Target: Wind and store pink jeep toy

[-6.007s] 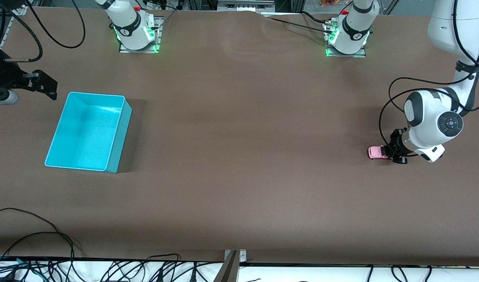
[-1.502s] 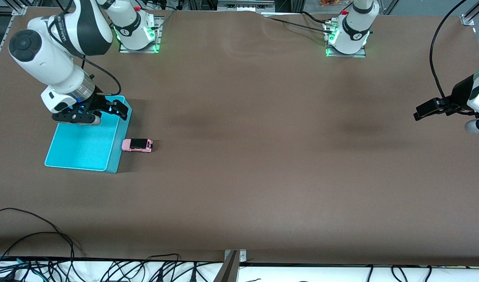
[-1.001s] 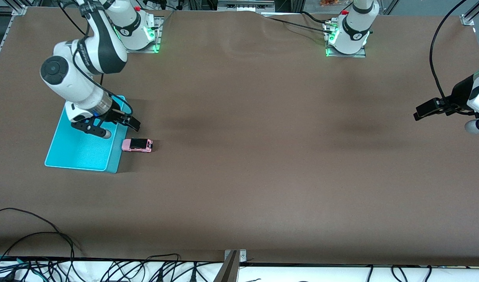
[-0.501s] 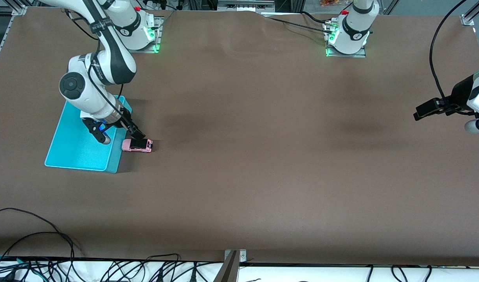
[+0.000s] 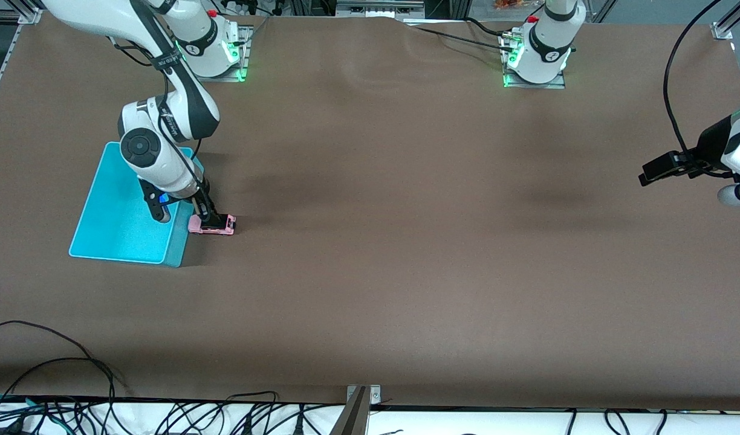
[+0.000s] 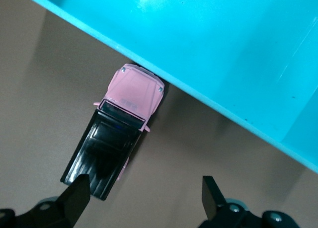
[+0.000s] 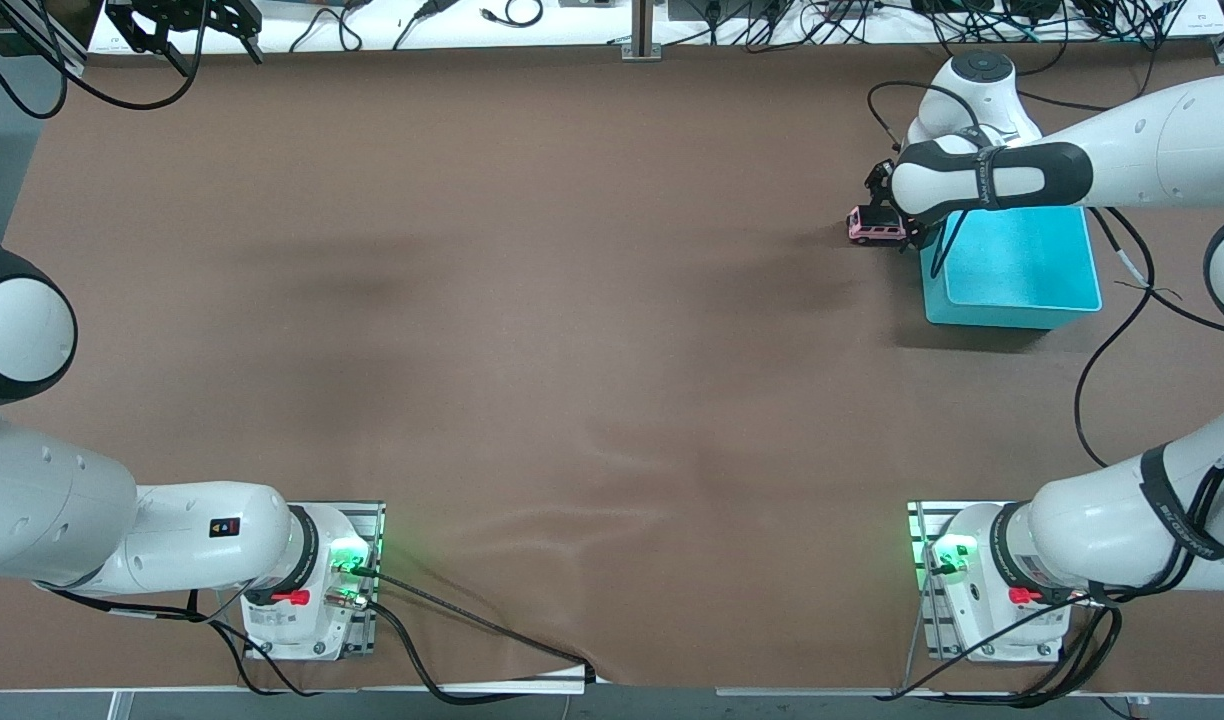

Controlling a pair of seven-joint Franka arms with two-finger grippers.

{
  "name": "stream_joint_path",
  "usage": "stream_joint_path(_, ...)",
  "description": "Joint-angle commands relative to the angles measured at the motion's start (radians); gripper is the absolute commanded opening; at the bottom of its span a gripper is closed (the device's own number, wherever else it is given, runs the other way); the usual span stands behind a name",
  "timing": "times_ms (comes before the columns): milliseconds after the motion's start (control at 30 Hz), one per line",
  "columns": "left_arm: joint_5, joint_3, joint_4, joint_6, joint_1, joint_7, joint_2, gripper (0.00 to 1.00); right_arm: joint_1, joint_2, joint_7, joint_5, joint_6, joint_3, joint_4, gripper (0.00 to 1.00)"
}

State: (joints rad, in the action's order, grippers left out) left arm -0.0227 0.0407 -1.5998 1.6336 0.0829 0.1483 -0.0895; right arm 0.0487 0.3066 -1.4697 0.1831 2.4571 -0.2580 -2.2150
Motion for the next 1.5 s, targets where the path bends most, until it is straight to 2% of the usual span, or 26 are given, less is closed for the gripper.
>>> stream_joint_path(0,-0.011,-0.002,-0.022,0.017,-0.003,-0.013,0.016,1.00,0.006,0.003,-0.041,0.029,0.029,-0.004,0.009,1.00)
stream_joint_path(367,-0.011,-0.002,-0.022,0.017,-0.003,-0.013,0.016,1.00,0.006,0.061,-0.100,0.036,0.120,0.006,0.034,1.00)
stream_joint_path(801,-0.011,-0.001,-0.020,0.017,-0.005,-0.013,0.013,1.00,0.005,0.174,-0.247,0.171,0.122,0.011,0.118,1.00)
stream_joint_path(1001,-0.011,-0.001,-0.020,0.017,-0.009,-0.012,0.013,1.00,0.006,0.183,-0.248,0.185,0.122,0.010,0.121,1.00)
stream_joint_path(1034,-0.011,-0.001,-0.020,0.017,-0.009,-0.012,0.013,1.00,0.006,0.181,-0.248,0.185,0.122,0.011,0.121,0.97)
stream_joint_path(1068,-0.011,-0.001,-0.020,0.017,-0.011,-0.012,0.013,1.00,0.006,0.180,-0.247,0.187,0.122,0.010,0.121,0.86)
stream_joint_path(1135,-0.011,-0.001,-0.020,0.017,-0.012,-0.012,0.013,1.00,0.006,0.175,-0.250,0.188,0.120,0.010,0.121,0.51)
stream_joint_path(1168,-0.011,-0.001,-0.020,0.017,-0.012,-0.012,0.013,1.00,0.005,0.174,-0.248,0.190,0.119,0.010,0.121,0.38)
stream_joint_path(1201,-0.011,-0.001,-0.020,0.017,-0.012,-0.012,0.013,1.00,0.006,0.172,-0.248,0.190,0.119,0.010,0.121,0.31)
stream_joint_path(1368,-0.011,-0.001,-0.020,0.017,-0.012,-0.012,0.013,1.00,0.005,0.160,-0.248,0.191,0.119,0.010,0.121,0.25)
stream_joint_path(1468,-0.011,-0.001,-0.020,0.017,-0.012,-0.012,0.013,1.00,0.005,0.143,-0.250,0.191,0.112,0.008,0.121,0.11)
